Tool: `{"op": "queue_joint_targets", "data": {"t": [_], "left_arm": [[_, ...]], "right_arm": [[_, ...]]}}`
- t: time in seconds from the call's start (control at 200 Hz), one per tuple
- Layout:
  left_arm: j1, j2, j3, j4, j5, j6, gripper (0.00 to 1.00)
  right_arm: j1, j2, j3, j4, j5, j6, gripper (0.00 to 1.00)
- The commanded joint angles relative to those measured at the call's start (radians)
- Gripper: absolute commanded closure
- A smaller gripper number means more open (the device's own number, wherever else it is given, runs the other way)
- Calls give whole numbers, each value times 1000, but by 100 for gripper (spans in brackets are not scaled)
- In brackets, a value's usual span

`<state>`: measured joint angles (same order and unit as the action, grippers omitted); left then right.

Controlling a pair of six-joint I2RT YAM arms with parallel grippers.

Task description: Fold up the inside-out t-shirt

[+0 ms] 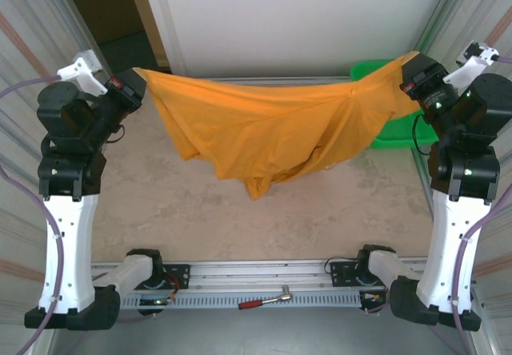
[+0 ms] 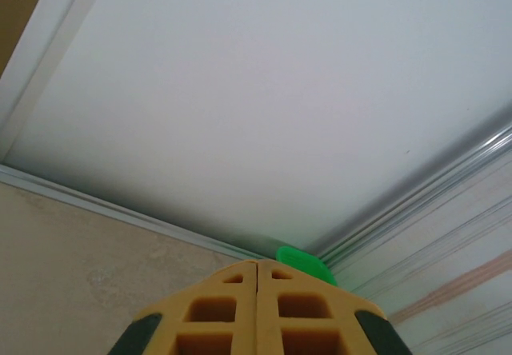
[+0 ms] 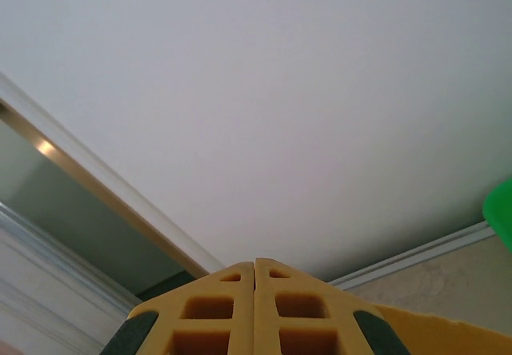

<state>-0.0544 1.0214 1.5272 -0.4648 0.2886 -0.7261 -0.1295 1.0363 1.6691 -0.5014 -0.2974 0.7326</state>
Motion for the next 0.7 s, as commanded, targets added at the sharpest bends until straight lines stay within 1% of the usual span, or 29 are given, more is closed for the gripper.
{"op": "queue_joint_targets", "data": {"t": [0.0,0.075,0.135,0.195,0.245,0.266,0.281,0.326,0.341,0.361,0.386,0.446,0.526,0.586,0.691], "left_arm": [[4,16,-125,-12,31,-34,100],[-7,45,-252,14,20,-38,100],[-15,85,-353,73,21,-40,100],[-20,152,-423,124,17,-33,100],[-21,227,-450,164,30,0,100],[-23,259,-450,167,33,15,95],[-23,283,-449,166,36,27,88],[-23,348,-437,163,49,79,60],[-24,366,-431,156,49,97,53],[-24,386,-422,133,47,116,46],[-25,406,-415,105,40,135,40],[-30,400,-434,69,23,167,34],[-50,306,-521,75,-18,168,27],[-82,216,-599,69,-45,157,26],[-196,82,-736,49,-108,121,26]], "right_arm": [[27,-4,-146,10,-5,6,100],[70,-24,-291,40,48,-9,100],[108,-31,-419,67,114,-27,100],[145,-31,-535,121,171,-47,100],[170,-20,-616,160,221,-56,100],[176,-15,-642,177,228,-61,100],[178,-9,-660,185,236,-64,100],[188,8,-700,202,262,-68,100],[188,13,-710,205,263,-70,100],[188,21,-720,211,264,-73,100],[190,27,-731,213,268,-78,100],[196,37,-746,213,282,-91,100],[200,39,-757,213,296,-107,100],[200,39,-761,216,297,-113,100],[202,45,-763,222,297,-121,100]]}}
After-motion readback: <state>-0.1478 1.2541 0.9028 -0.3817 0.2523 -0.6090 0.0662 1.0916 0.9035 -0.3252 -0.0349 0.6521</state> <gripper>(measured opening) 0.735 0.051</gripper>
